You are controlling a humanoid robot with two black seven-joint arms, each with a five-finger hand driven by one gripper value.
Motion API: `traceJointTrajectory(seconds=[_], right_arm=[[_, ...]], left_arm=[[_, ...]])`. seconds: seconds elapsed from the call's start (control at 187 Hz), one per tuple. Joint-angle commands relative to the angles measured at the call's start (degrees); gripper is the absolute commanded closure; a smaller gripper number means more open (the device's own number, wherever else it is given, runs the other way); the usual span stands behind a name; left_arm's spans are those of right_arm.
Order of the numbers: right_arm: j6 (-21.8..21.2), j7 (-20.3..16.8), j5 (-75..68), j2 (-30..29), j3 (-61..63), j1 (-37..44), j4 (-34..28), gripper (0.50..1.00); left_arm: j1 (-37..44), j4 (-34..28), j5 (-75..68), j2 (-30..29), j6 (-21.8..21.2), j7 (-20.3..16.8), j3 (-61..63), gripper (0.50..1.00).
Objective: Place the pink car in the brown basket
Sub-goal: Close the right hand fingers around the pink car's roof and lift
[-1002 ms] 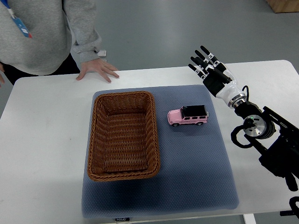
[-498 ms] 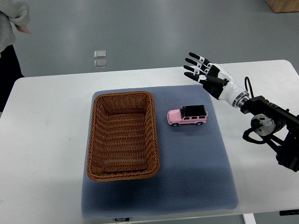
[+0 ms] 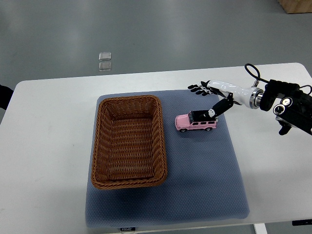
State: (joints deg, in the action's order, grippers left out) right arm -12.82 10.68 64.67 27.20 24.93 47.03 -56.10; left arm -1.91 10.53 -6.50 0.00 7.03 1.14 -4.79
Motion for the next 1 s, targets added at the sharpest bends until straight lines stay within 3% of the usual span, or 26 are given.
traceJointTrajectory(seconds=[0.0, 0.359, 0.568, 0.718, 0.874, 0.997], right_arm=[[2.5, 0.0, 2.2, -0.3, -1.8, -0.2, -0.1, 0.593], [5.7, -0.1, 3.8, -1.1, -4.5, -1.2, -0.2, 0.597], [6.0, 0.0, 3.8, -1.4, -4.8, -1.3, -0.2, 0.63], [6.6, 0.1, 4.0, -1.5, -6.2, -1.2, -0.1, 0.699], [7.3, 0.3, 4.1, -1.4, -7.3, -1.2, -0.1, 0.709], [7.6, 0.3, 4.8, -1.4, -8.0, -1.1, 0.0, 0.787]], left_arm=[[0.0, -0.2, 0.0, 0.0, 0.0, 0.0, 0.0, 0.5], [0.1, -0.4, 0.0, 0.0, 0.0, 0.0, 0.0, 0.5], [0.1, -0.4, 0.0, 0.0, -0.2, 0.0, 0.0, 0.5], [0.0, -0.5, 0.0, 0.0, -0.3, 0.0, -0.1, 0.5], [0.1, -0.5, 0.0, 0.0, -0.3, 0.0, -0.1, 0.5], [0.1, -0.5, 0.0, 0.0, -0.2, 0.0, -0.1, 0.5]])
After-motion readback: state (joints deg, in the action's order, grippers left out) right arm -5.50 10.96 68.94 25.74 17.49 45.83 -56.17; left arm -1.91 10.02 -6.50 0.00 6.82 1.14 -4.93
